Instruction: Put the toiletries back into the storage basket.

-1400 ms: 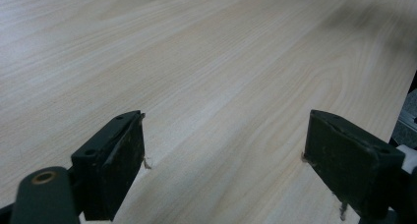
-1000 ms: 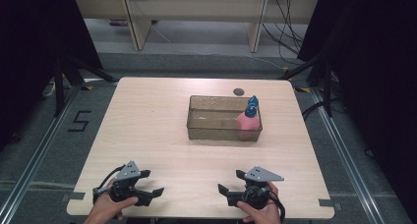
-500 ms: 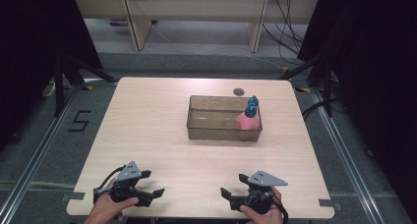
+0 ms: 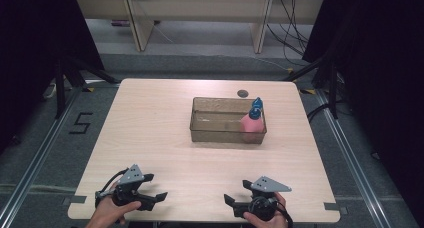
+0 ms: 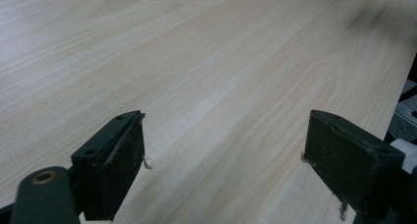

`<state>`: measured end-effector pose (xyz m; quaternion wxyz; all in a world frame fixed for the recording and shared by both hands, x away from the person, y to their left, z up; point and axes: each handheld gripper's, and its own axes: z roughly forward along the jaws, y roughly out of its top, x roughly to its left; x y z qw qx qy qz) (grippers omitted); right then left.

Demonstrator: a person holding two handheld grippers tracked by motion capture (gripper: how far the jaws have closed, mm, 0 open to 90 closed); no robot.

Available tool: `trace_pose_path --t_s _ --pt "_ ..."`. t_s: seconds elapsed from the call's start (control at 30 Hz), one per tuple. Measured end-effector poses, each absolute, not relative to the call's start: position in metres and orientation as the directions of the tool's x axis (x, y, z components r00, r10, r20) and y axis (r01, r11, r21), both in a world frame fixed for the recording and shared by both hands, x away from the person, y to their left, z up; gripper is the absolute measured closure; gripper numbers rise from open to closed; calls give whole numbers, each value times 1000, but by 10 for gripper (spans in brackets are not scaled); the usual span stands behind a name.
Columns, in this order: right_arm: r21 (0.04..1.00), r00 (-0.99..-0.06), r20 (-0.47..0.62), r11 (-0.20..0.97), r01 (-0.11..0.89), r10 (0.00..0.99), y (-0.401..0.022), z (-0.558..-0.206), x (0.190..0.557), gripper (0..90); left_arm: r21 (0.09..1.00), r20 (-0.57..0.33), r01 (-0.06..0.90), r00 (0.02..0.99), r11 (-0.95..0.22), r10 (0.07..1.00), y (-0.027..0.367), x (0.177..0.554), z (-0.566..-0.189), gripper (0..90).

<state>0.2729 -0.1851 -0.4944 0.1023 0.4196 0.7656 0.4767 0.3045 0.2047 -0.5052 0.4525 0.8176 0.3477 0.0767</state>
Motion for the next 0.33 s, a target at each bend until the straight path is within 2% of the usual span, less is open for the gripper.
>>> trace_pose_path --t_s 0.17,0.33 --pt "805 -613 276 170 568 741 -183 -495 272 155 792 -191 501 746 -349 638 205 305 -505 148" --pt "815 -627 251 188 548 737 -185 -495 273 155 796 -187 498 744 -345 641 204 305 -507 149"
